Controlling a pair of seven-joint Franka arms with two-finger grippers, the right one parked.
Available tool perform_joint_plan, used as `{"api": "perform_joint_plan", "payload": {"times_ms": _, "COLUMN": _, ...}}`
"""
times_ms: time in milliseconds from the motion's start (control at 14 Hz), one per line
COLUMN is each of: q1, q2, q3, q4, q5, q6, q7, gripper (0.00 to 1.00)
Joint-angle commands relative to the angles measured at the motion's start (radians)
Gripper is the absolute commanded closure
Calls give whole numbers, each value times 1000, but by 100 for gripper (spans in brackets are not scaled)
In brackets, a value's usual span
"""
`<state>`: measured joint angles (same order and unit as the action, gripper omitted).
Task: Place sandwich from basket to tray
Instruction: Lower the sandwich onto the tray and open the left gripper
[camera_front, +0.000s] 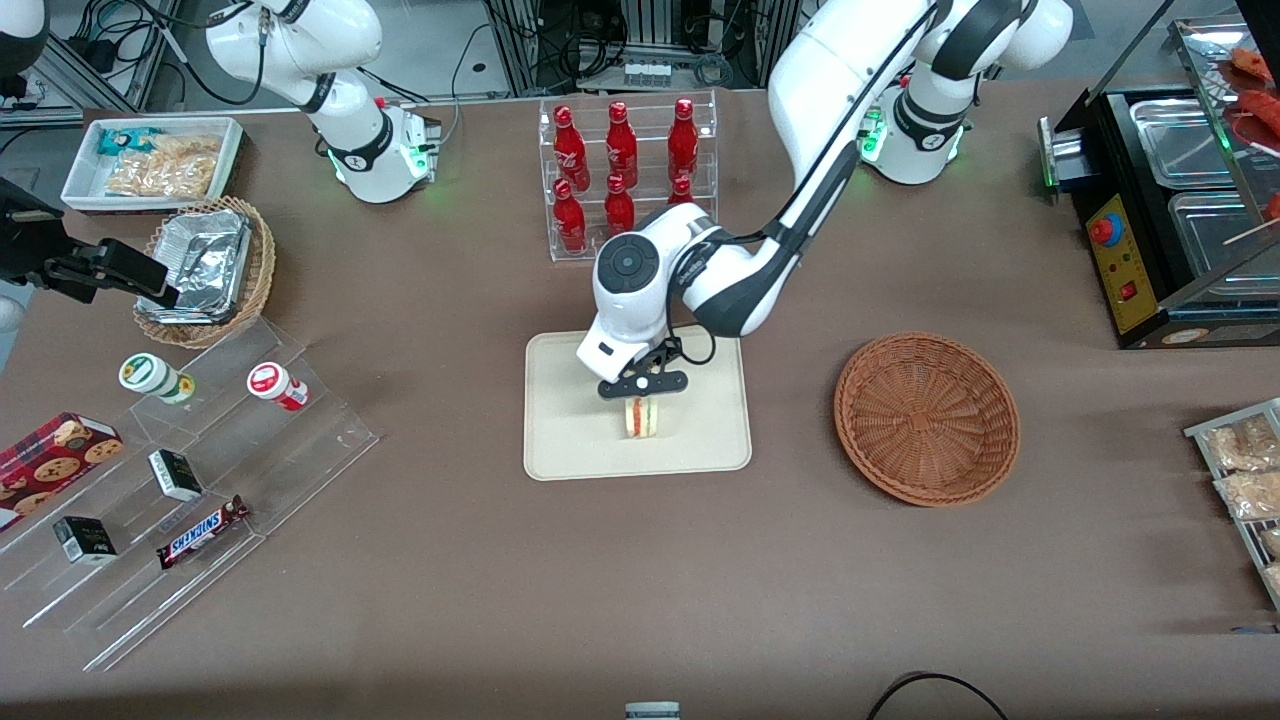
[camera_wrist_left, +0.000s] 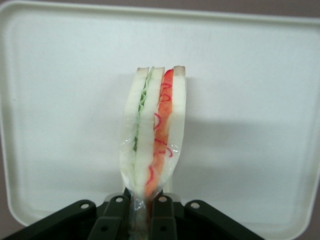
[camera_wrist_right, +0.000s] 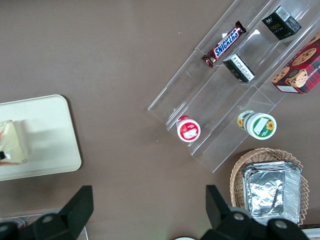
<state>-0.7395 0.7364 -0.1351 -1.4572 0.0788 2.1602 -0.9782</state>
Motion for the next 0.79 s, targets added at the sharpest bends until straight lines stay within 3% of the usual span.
{"api": "perform_joint_plan", "payload": {"times_ms": 0, "q1": -31, "q2": 43, "q3": 14, "q4": 51, "q5": 18, "q6": -5, "q7": 18, "gripper": 89}}
{"api": "perform_joint_plan", "payload": {"times_ms": 286, "q1": -24, "q2": 44, "q3": 18, "q4": 55, "q5": 19, "q6": -3, "q7": 15, "gripper": 88}}
{"api": "perform_joint_plan", "payload": {"times_ms": 357, "q1": -26, "q2": 46, "q3": 18, "q4": 57, "q5": 19, "q6": -3, "q7": 13, "gripper": 84}}
{"api": "perform_joint_plan", "payload": {"times_ms": 429, "q1": -26, "q2": 52, "q3": 18, "q4": 57, "q5": 19, "q6": -3, "q7": 7, "gripper": 53}}
{"api": "perform_joint_plan", "payload": {"times_ms": 500, "q1": -26, "q2": 52, "q3": 18, "q4": 57, "q5": 19, "q6": -3, "q7": 7, "gripper": 9}}
{"api": "perform_joint_plan", "payload": {"times_ms": 571, "q1": -26, "q2": 47, "q3": 18, "q4": 57, "q5": 18, "q6": -3, "q7": 6, "gripper": 0}}
{"api": "perform_joint_plan", "payload": {"times_ms": 714, "q1": -23, "q2": 29, "q3": 20, "q4": 57, "q5": 15, "q6": -5, "q7": 0, "gripper": 0}}
